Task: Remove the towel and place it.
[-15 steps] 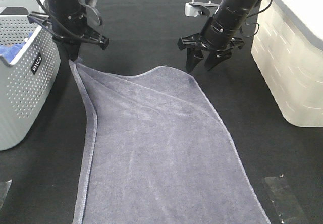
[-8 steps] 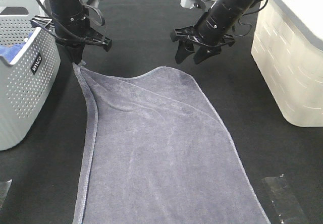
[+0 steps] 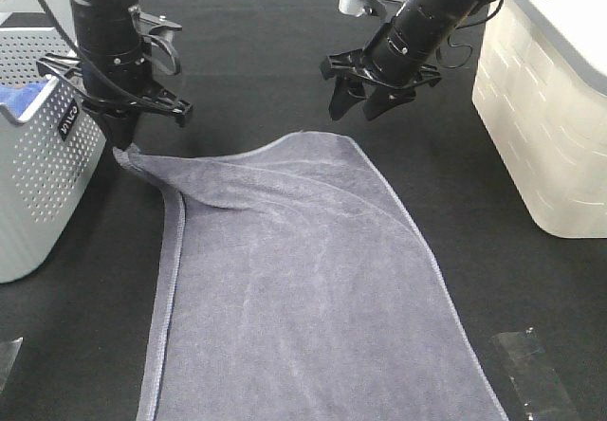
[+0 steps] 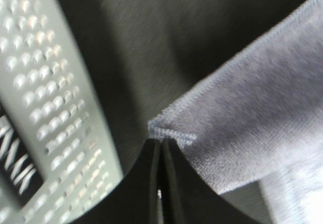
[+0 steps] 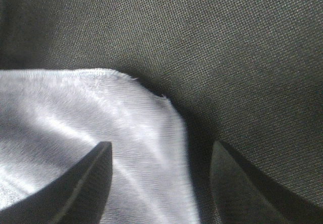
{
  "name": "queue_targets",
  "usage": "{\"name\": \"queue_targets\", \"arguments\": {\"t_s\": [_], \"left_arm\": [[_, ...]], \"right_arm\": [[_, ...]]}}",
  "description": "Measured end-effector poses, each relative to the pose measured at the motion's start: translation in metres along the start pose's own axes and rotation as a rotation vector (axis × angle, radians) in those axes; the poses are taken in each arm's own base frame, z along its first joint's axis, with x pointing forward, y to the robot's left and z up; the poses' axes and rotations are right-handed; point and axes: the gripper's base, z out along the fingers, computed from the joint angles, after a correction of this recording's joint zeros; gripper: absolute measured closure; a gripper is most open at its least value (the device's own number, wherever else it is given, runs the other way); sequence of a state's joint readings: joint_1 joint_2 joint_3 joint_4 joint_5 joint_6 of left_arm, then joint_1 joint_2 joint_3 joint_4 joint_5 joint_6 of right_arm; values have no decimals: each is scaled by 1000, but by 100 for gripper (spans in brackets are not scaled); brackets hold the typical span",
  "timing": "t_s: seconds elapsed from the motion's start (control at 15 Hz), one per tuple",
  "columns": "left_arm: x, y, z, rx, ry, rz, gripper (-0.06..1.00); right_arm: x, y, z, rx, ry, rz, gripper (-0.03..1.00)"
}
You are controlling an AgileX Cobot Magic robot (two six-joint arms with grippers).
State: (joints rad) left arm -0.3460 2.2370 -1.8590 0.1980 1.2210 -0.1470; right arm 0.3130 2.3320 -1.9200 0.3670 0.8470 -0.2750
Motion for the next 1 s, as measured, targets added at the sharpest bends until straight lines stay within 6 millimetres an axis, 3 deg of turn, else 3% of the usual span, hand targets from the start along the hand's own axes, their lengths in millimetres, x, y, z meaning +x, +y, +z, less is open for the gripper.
{"name": "queue_targets", "arguments": {"t_s": [0.4,1.0], "left_arm": [[0,4,-6,-28,-17,3,94],[1,1,-6,2,-13,-8,94]], "right_arm": [[8,-9,34,-14,40,23,38],[-5,-15,53,-10,-56,1,32]]}}
